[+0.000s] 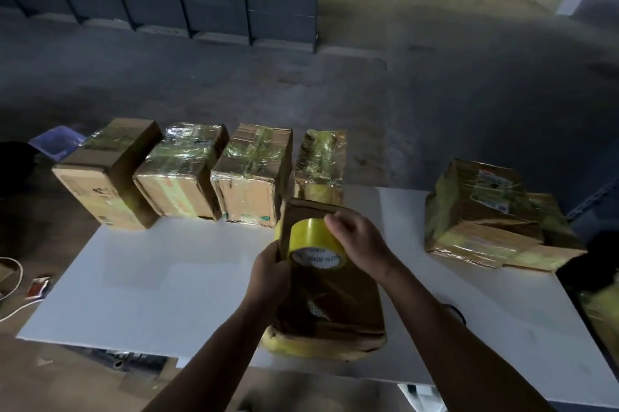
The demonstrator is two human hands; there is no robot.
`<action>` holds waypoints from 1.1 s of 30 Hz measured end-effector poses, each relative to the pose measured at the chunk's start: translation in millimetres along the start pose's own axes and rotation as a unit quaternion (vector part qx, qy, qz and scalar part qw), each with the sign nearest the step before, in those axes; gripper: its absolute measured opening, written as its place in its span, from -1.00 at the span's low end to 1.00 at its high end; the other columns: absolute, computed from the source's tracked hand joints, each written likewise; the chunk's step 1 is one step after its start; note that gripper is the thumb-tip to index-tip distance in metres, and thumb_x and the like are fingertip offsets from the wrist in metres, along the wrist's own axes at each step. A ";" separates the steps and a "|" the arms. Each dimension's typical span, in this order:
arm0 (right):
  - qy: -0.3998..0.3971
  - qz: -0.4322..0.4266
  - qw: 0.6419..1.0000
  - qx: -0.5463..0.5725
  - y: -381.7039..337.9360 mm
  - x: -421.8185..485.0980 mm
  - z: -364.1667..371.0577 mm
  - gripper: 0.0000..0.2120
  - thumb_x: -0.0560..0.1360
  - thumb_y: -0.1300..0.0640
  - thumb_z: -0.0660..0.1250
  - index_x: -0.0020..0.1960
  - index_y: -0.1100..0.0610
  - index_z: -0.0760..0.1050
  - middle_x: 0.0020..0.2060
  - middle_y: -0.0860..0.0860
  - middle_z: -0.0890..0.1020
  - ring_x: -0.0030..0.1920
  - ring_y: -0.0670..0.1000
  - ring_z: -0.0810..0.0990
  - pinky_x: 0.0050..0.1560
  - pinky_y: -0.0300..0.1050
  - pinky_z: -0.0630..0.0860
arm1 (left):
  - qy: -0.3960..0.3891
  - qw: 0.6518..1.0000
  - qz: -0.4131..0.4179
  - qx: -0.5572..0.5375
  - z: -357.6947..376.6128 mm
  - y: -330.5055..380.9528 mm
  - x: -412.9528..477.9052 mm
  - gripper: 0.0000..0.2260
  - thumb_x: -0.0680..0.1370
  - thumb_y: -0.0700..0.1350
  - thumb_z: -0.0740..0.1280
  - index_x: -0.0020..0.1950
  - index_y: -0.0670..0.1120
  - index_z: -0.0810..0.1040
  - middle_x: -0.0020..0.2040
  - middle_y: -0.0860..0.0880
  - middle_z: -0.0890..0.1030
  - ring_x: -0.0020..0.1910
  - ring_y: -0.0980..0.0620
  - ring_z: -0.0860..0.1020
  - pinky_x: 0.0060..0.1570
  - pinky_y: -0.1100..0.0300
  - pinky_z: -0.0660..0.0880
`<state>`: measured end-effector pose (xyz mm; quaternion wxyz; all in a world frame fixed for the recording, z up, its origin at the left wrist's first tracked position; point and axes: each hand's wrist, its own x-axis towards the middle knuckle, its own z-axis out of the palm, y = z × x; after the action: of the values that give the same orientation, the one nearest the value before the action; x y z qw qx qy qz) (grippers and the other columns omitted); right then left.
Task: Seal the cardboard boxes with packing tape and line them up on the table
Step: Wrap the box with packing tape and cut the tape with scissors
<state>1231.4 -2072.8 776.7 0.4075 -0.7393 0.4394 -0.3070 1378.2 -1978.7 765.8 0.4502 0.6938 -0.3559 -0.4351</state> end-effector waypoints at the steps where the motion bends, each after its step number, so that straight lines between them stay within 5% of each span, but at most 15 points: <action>1: -0.006 -0.008 1.000 -0.027 0.4 -0.1 6.3 -0.50 0.50 -0.23 0.16 -0.34 0.19 0.39 -0.44 0.08 0.40 -0.41 -0.16 0.37 -0.34 -0.24 0.27 | 0.006 1.000 -0.003 -0.010 -3.2 -3.5 -1.1 -0.77 0.47 -0.30 0.31 0.05 -0.06 0.60 -0.13 -0.05 0.68 -0.10 -0.05 0.65 -0.14 0.03 0.63; 5: -0.020 -0.046 0.993 -0.106 -5.4 3.4 22.5 -0.59 0.52 -0.21 0.13 -0.38 0.02 0.36 -0.50 -0.04 0.37 -0.45 -0.15 0.36 -0.34 -0.14 0.28 | 0.023 1.000 0.006 -0.008 -14.8 -16.9 1.1 -0.72 0.48 -0.33 0.28 0.06 -0.02 0.60 -0.14 -0.02 0.67 -0.11 0.00 0.64 -0.19 0.10 0.60; 9: -0.030 -0.069 0.982 -0.176 0.1 2.1 11.8 -0.57 0.58 -0.03 0.23 -0.35 0.22 0.42 -0.52 0.04 0.41 -0.50 -0.07 0.33 -0.42 -0.18 0.25 | 0.038 0.999 -0.002 -0.016 -26.9 -35.7 6.0 -0.60 0.47 -0.38 0.24 0.10 0.08 0.58 -0.06 -0.01 0.68 -0.03 -0.04 0.64 -0.04 -0.05 0.61; 14: -0.039 -0.044 0.963 -0.263 -4.7 0.0 3.0 -0.56 0.59 -0.07 0.17 -0.35 0.20 0.40 -0.52 0.01 0.37 -0.50 -0.04 0.33 -0.43 -0.17 0.26 | 0.009 0.996 -0.014 -0.086 -25.1 -41.5 11.7 -0.52 0.52 -0.40 0.22 0.36 0.00 0.46 0.10 -0.08 0.65 0.06 -0.05 0.63 0.04 -0.01 0.60; 17: -0.019 -0.027 0.965 -0.260 -8.1 1.2 7.3 -0.56 0.59 -0.08 0.17 -0.36 0.16 0.39 -0.51 0.02 0.37 -0.48 -0.05 0.35 -0.43 -0.16 0.24 | 0.018 0.992 0.080 0.101 -22.8 -41.8 14.7 -0.44 0.53 -0.38 0.17 0.49 0.00 0.29 0.32 -0.05 0.50 0.29 -0.06 0.46 0.20 0.11 0.46; 19: -0.012 0.002 0.978 -0.208 -5.2 -0.1 10.2 -0.55 0.59 -0.10 0.18 -0.31 0.20 0.46 -0.47 0.07 0.45 -0.45 -0.04 0.40 -0.40 -0.15 0.28 | 0.006 0.943 0.174 0.284 -19.9 -50.1 14.7 -0.42 0.54 -0.34 0.13 0.56 -0.06 0.15 0.55 -0.08 0.19 0.52 -0.12 0.15 0.40 0.00 0.26; 21: -0.009 0.051 0.992 -0.119 -0.7 -2.7 10.2 -0.50 0.56 -0.17 0.20 -0.26 0.26 0.49 -0.42 0.09 0.47 -0.42 -0.07 0.41 -0.39 -0.20 0.29 | -0.002 0.887 0.246 0.390 -18.1 -60.9 15.7 -0.47 0.56 -0.19 0.05 0.55 -0.16 0.13 0.57 -0.10 0.06 0.54 -0.11 0.01 0.46 -0.09 0.15; 25: 0.009 0.083 0.996 -0.012 8.1 -11.2 10.0 -0.49 0.51 -0.18 0.21 -0.32 0.26 0.43 -0.46 -0.05 0.40 -0.43 -0.13 0.38 -0.40 -0.29 0.26 | -0.044 0.849 0.236 0.470 -19.5 -64.8 18.0 -0.34 0.51 0.15 -0.14 0.57 -0.08 -0.04 0.53 -0.04 -0.10 0.54 -0.06 -0.12 0.47 -0.03 -0.03; 27: -0.004 0.083 0.996 -0.009 6.6 -9.9 10.6 -0.57 0.57 -0.09 0.26 -0.41 0.09 0.39 -0.53 -0.12 0.39 -0.45 -0.19 0.37 -0.39 -0.29 0.25 | -0.046 0.832 0.232 0.503 -20.2 -61.7 19.9 -0.33 0.50 0.17 -0.13 0.57 -0.10 0.05 0.54 -0.08 0.00 0.54 -0.08 -0.05 0.45 -0.11 0.08; 30: -0.018 0.050 0.992 -0.113 -2.3 -1.2 3.3 -0.56 0.56 -0.05 0.29 -0.44 0.10 0.39 -0.55 -0.08 0.37 -0.49 -0.15 0.33 -0.42 -0.24 0.22 | -0.047 0.814 0.207 0.540 -20.2 -60.7 21.0 -0.39 0.52 0.14 0.03 0.45 -0.18 0.36 0.46 -0.16 0.34 0.46 -0.13 0.29 0.27 -0.23 0.35; 33: 0.022 0.018 0.967 -0.252 -2.3 -1.2 -16.8 -0.49 0.54 0.01 0.31 -0.50 0.07 0.19 -0.59 -0.06 0.24 -0.53 -0.11 0.22 -0.44 -0.14 0.16 | -0.058 0.813 0.197 0.545 -22.4 -58.7 19.6 -0.38 0.54 0.16 -0.01 0.48 -0.18 0.30 0.50 -0.14 0.26 0.50 -0.10 0.21 0.33 -0.23 0.26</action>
<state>1218.2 -2076.7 786.6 0.2037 -0.8029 0.5252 -0.1951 1412.1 -1969.0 710.2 0.0526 0.7143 -0.6889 -0.1112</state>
